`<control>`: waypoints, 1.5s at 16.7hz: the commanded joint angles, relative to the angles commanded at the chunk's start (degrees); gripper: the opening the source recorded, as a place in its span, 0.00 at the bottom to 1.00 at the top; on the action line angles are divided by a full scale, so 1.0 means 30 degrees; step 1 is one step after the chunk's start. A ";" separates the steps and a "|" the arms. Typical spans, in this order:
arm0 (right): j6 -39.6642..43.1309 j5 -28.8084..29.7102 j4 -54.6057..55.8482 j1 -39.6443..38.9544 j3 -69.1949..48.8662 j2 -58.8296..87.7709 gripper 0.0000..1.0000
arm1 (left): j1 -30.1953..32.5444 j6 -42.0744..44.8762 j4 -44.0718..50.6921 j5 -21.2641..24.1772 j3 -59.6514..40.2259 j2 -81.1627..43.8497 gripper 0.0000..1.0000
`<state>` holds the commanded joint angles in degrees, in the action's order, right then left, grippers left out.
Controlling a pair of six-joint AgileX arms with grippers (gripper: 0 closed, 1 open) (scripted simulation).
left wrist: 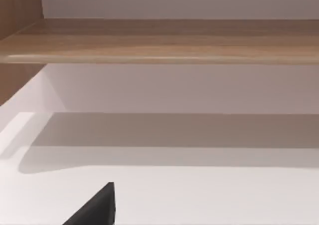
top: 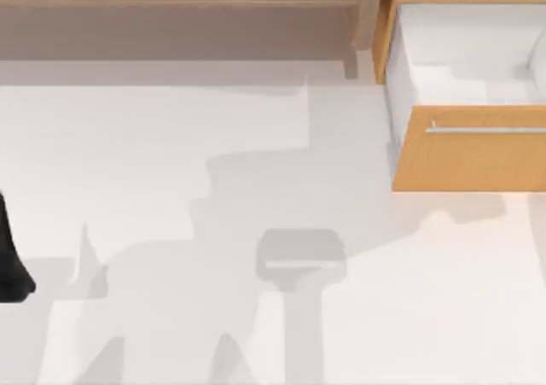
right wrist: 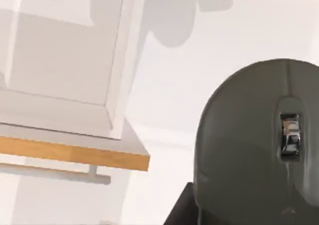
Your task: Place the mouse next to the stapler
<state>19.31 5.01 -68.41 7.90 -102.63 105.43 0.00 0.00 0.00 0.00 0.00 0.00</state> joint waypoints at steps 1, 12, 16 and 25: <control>0.0396 -0.0037 0.0222 0.0577 0.0838 -0.0484 0.00 | 0.0000 0.0000 0.0000 0.0000 0.0000 0.0000 1.00; 0.2996 -0.1573 0.4781 0.5920 1.1084 -0.2895 0.00 | 0.0000 0.0000 0.0000 0.0000 0.0000 0.0000 1.00; 0.3112 -0.2429 0.6630 0.6977 1.3836 -0.2839 0.00 | 0.0000 0.0000 0.0000 0.0000 0.0000 0.0000 1.00; 0.3037 -0.2802 0.7392 0.7238 1.4822 -0.2803 0.00 | 0.0000 0.0000 0.0000 0.0000 0.0000 0.0000 1.00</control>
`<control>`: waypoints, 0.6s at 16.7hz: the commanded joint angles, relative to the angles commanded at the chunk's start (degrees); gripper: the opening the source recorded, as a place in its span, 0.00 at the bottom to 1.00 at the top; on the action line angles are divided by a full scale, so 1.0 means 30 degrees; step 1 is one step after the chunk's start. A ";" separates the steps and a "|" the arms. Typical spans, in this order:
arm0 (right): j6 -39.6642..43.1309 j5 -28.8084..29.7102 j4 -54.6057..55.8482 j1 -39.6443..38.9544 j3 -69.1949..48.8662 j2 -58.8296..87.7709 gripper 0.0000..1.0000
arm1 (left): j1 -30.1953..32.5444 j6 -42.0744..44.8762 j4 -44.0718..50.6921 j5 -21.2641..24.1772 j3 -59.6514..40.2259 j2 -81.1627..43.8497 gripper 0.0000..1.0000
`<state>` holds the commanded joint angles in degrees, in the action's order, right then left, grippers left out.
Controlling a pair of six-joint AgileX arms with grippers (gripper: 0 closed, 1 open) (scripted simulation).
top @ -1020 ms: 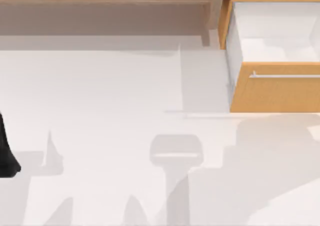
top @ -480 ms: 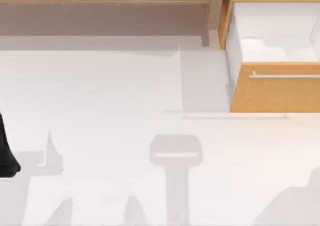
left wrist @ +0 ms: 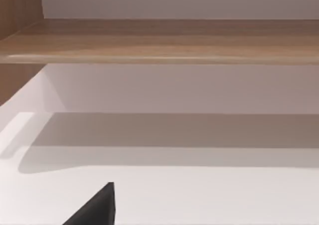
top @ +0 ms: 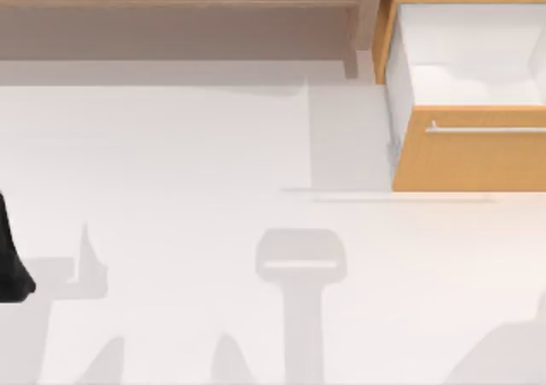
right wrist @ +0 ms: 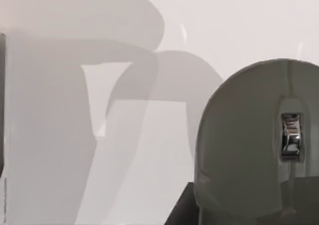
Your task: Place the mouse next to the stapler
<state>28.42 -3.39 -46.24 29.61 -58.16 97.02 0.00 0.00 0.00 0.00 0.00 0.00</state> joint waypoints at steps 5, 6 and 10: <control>-0.0023 -0.0022 0.0169 -0.0015 -0.0080 -0.0145 0.00 | 0.0000 0.0000 0.0000 0.0000 0.0000 0.0000 1.00; -0.0025 -0.0029 0.0233 -0.0015 -0.0106 -0.0195 0.00 | 0.0000 0.0000 0.0000 0.0000 0.0000 0.0000 1.00; -0.0027 -0.0056 0.0551 -0.0010 -0.0219 -0.0399 0.00 | 0.0000 0.0000 0.0000 0.0000 0.0000 0.0000 1.00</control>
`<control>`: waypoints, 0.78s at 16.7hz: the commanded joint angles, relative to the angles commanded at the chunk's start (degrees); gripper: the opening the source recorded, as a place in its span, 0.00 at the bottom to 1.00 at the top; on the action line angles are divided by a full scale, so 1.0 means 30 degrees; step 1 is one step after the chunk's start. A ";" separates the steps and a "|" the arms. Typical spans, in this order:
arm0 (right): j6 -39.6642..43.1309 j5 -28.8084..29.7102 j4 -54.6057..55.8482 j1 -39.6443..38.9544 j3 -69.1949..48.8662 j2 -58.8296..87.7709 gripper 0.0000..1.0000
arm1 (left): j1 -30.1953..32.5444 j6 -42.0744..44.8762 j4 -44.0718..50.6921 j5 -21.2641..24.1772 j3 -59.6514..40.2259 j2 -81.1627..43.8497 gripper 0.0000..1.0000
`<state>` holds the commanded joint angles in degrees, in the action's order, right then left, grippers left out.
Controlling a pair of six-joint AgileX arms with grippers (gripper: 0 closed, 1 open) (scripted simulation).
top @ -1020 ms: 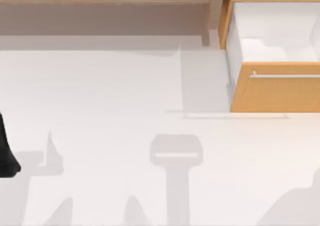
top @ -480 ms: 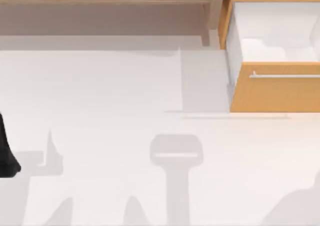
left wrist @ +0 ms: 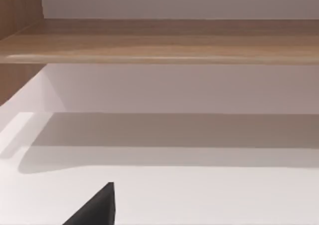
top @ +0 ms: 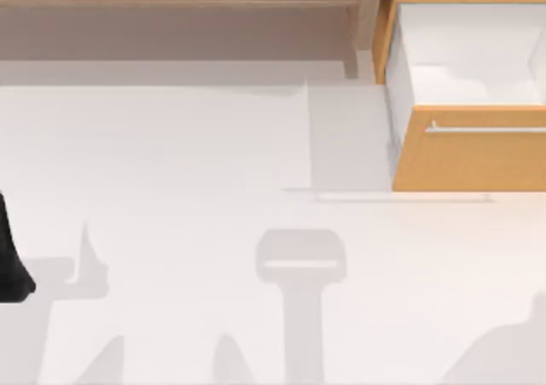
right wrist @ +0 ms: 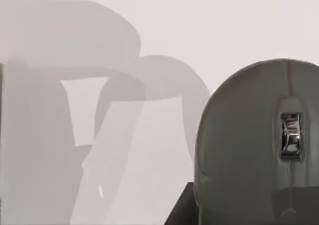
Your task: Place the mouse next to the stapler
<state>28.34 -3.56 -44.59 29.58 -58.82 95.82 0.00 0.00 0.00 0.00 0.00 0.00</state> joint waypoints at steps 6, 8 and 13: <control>-0.0028 -0.0021 0.0476 0.0008 -0.0076 -0.0078 0.00 | 0.0000 0.0000 0.0000 0.0000 0.0000 0.0000 1.00; -0.0024 -0.0019 0.0583 0.0016 -0.0020 0.0020 0.00 | 0.0000 0.0000 0.0000 0.0000 0.0000 0.0000 1.00; -0.0011 0.0020 0.0696 0.0031 0.0476 0.0626 0.00 | 0.0000 0.0000 0.0000 0.0000 0.0000 0.0000 1.00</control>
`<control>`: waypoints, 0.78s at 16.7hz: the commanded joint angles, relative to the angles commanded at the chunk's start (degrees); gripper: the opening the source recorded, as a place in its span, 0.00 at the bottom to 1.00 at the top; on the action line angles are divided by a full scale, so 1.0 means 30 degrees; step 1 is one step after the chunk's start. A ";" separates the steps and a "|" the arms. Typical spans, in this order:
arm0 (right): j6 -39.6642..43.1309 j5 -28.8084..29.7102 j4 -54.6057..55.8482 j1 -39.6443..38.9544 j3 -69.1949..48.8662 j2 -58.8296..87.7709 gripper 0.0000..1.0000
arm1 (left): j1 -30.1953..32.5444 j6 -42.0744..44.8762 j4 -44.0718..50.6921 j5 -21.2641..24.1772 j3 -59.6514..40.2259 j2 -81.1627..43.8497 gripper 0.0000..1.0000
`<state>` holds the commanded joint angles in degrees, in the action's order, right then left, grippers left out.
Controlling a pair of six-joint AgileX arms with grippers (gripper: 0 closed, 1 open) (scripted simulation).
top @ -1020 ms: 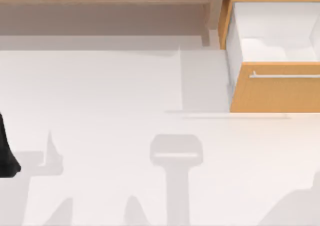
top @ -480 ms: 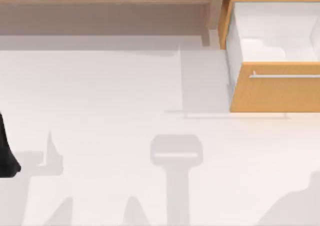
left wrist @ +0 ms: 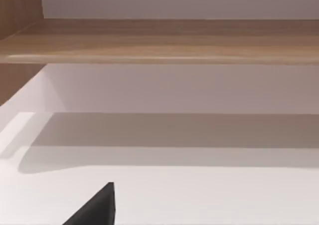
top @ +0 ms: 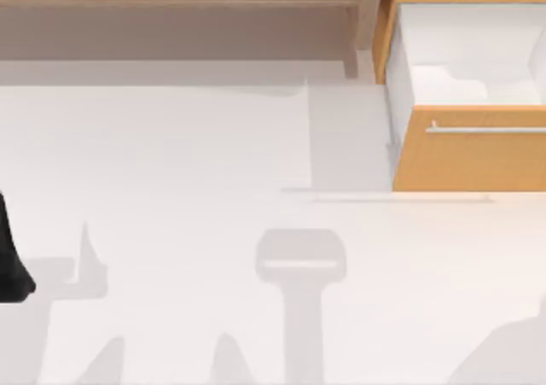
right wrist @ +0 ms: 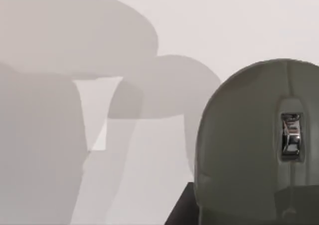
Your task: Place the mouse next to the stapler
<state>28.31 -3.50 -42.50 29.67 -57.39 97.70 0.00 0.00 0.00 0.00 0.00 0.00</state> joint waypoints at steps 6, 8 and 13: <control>-0.0003 0.0026 -0.0026 0.0003 0.0354 0.0372 0.00 | 0.0000 0.0000 0.0000 0.0000 0.0000 0.0000 1.00; -0.0003 0.0026 -0.0026 0.0003 0.0354 0.0372 0.15 | 0.0000 0.0000 0.0000 0.0000 0.0000 0.0000 1.00; -0.0003 0.0026 -0.0026 0.0003 0.0354 0.0372 0.53 | 0.0000 0.0000 0.0000 0.0000 0.0000 0.0000 1.00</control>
<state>28.30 -3.42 -42.58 29.68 -56.33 98.82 0.00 0.00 0.00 0.00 0.00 0.00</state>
